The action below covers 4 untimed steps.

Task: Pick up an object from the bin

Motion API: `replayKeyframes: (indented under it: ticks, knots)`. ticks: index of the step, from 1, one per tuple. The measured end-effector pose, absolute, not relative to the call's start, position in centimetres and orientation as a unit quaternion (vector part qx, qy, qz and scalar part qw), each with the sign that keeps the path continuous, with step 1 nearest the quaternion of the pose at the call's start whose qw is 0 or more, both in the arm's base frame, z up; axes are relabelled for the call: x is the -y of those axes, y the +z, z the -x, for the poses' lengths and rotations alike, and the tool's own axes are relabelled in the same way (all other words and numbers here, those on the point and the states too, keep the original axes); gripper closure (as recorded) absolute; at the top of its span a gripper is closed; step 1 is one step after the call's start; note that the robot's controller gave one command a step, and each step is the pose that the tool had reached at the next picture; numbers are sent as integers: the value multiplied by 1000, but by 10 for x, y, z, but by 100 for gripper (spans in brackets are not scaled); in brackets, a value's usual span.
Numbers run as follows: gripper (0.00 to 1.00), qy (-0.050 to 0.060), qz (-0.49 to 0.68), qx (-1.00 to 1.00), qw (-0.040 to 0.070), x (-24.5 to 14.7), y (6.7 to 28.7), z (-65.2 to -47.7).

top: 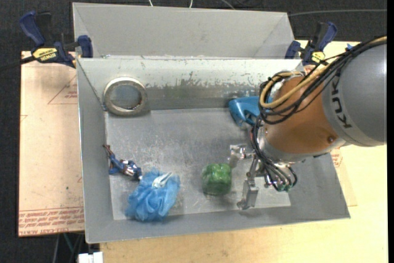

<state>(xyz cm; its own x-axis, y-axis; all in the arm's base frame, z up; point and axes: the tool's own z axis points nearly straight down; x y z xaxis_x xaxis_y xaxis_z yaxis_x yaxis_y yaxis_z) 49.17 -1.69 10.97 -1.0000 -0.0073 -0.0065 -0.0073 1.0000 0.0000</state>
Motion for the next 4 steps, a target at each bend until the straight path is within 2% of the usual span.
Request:
replayKeyframes:
  ticks: [1, 2, 3, 4]
  knots:
    - [0, 1, 33, -999, 6, -14, 81, -484]
    - [0, 0, 16, -1000, 8, -27, 84, -562]
    - [0, 2, 10, -1000, 3, -59, 74, -492]
    - [0, 0, -2, -1000, 0, -66, 72, -510]
